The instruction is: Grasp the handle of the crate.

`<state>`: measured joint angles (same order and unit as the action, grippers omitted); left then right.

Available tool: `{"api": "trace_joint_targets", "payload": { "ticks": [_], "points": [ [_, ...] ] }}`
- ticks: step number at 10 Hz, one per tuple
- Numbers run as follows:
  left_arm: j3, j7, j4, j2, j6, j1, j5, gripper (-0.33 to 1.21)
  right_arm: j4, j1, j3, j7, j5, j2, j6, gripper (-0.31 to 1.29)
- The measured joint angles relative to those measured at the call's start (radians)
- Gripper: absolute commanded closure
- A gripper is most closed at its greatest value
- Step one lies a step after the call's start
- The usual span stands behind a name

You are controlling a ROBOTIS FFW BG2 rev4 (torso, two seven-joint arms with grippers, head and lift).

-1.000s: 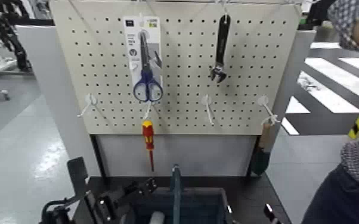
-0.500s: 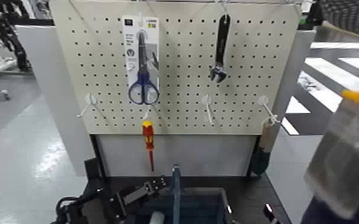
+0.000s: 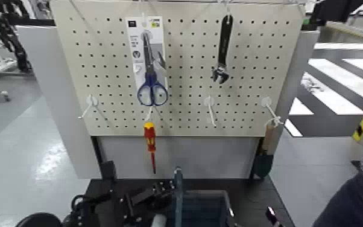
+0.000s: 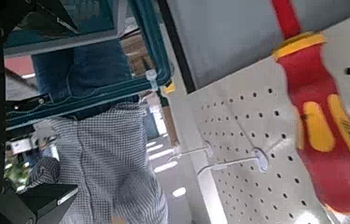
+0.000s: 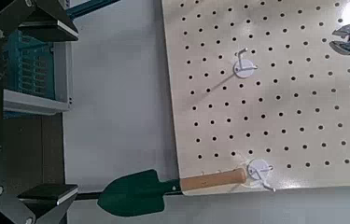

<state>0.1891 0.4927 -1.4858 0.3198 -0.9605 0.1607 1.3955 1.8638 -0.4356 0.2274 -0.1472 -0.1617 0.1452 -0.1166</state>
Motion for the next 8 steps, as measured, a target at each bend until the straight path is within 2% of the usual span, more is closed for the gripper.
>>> {"api": "trace_joint_targets", "payload": {
  "ticks": [3,5,6,8],
  "points": [
    [0.069,0.055,0.097,0.014,-0.025,0.081,0.014,0.13,0.000,0.002,0.003,0.000,-0.002,-0.001,0.000,0.15],
    [0.102,0.083,0.141,0.012,-0.017,0.116,0.014,0.22,-0.002,0.003,0.006,0.000,-0.006,-0.001,0.000,0.15],
    [0.114,0.099,0.158,0.009,-0.010,0.127,0.014,0.36,-0.003,0.004,0.007,0.000,-0.007,-0.001,0.000,0.15],
    [0.140,0.124,0.184,0.002,0.007,0.145,0.014,0.91,-0.003,0.006,0.009,0.001,-0.009,-0.001,0.000,0.15]
  ]
}}
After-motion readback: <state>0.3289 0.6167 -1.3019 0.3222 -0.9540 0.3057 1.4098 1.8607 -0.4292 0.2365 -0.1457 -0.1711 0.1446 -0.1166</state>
